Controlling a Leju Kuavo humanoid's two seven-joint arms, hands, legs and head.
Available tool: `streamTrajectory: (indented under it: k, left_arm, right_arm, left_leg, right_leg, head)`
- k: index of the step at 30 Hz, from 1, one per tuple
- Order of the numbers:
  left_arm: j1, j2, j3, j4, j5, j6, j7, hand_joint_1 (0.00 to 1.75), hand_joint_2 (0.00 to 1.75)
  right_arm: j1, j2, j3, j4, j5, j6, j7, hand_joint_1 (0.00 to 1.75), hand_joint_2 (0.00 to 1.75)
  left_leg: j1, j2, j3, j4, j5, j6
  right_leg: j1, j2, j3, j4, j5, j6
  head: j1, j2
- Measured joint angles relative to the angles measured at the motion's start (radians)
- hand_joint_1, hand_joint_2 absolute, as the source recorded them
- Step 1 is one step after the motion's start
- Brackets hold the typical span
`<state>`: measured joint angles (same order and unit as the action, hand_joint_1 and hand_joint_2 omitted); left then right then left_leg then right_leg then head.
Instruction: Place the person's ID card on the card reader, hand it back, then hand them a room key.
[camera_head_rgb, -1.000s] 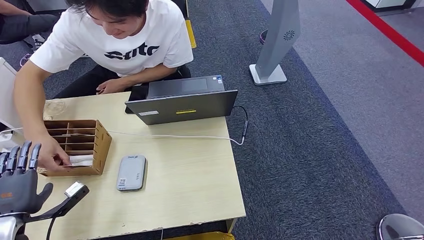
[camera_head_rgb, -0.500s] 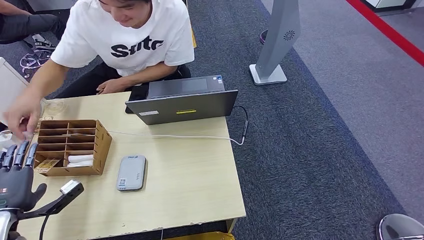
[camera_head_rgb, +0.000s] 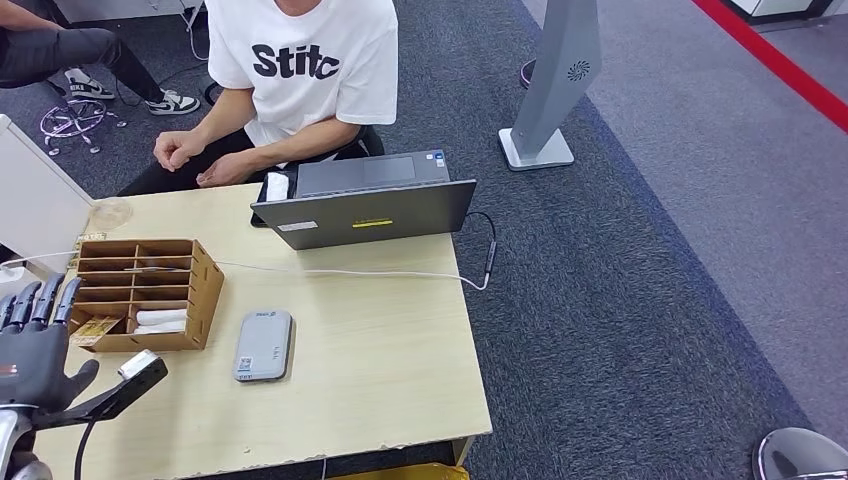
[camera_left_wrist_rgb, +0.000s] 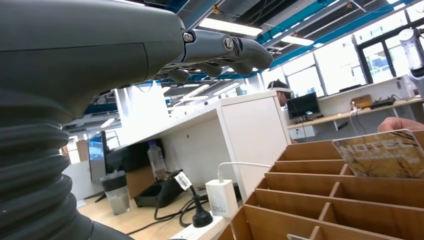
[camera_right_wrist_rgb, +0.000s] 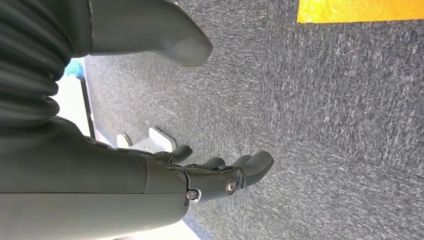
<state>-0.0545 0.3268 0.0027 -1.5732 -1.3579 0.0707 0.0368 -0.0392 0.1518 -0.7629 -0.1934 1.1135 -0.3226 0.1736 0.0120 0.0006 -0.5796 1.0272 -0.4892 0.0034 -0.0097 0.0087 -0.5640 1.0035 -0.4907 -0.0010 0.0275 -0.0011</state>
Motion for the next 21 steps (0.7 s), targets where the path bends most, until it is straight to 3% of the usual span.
streamTrajectory:
  k: [5,21]
  left_arm:
    - [-0.027,-0.001,-0.017,0.035,0.006,-0.009,-0.005,0.27,1.75]
    - [-0.114,-0.023,-0.084,0.184,0.020,-0.032,-0.005,0.33,1.75]
  right_arm:
    - [-0.002,0.000,-0.003,0.000,0.006,0.002,0.000,0.00,1.75]
    - [-0.006,0.000,-0.003,0.000,0.027,0.013,0.003,0.00,1.75]
  left_leg:
    - [0.000,0.000,0.000,0.000,0.000,0.000]
    - [0.000,0.000,0.000,0.000,0.000,0.000]
  right_leg:
    - [0.000,0.000,0.000,0.000,0.000,0.000]
    - [0.000,0.001,0.000,0.000,0.000,0.000]
  head:
    - [0.000,0.000]
    - [0.000,0.000]
